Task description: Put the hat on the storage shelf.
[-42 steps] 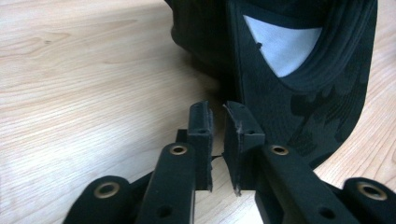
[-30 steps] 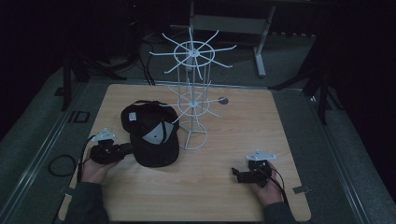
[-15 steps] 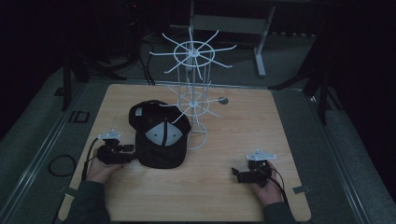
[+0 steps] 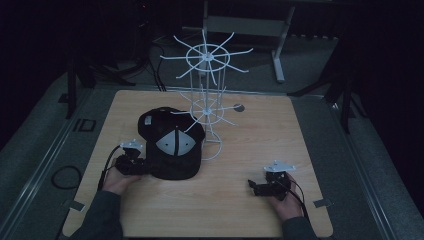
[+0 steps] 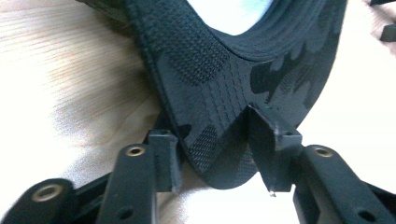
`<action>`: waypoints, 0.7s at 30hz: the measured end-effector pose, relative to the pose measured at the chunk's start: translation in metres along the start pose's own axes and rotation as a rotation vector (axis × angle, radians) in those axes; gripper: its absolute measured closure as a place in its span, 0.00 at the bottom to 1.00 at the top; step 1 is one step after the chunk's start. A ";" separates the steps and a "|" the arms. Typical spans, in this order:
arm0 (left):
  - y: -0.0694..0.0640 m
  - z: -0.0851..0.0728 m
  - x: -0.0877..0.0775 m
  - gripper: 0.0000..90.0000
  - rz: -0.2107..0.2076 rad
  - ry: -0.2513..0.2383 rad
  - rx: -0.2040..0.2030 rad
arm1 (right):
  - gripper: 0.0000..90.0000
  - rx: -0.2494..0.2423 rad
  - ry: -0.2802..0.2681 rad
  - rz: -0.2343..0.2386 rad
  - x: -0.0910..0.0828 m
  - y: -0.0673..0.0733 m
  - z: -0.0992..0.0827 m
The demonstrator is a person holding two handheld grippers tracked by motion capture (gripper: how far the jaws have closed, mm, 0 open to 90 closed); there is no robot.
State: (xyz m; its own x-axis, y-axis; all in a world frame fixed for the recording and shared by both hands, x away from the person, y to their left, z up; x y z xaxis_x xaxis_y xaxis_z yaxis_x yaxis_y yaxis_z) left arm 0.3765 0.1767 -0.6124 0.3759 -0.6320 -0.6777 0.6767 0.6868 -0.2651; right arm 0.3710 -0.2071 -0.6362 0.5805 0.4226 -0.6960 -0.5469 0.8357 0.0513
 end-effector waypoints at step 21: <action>-0.001 -0.001 -0.026 0.91 -0.008 -0.066 -0.074 | 0.13 0.000 0.000 0.000 0.000 0.000 0.000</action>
State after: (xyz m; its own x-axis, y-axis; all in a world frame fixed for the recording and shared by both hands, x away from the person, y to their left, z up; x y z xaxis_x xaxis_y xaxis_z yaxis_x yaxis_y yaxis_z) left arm 0.3650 0.1930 -0.5951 0.4133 -0.6581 -0.6294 0.6319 0.7050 -0.3221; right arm 0.3710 -0.2071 -0.6362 0.5806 0.4227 -0.6959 -0.5469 0.8356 0.0512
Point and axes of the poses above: each handheld gripper's, and its own axes: x roughly forward along the jaws, z roughly out of its top, y roughly to its left, the point moved 10 cm from there along x, roughly forward along the jaws, and after that the axes turned 5 degrees about x, right-handed, at the moved point
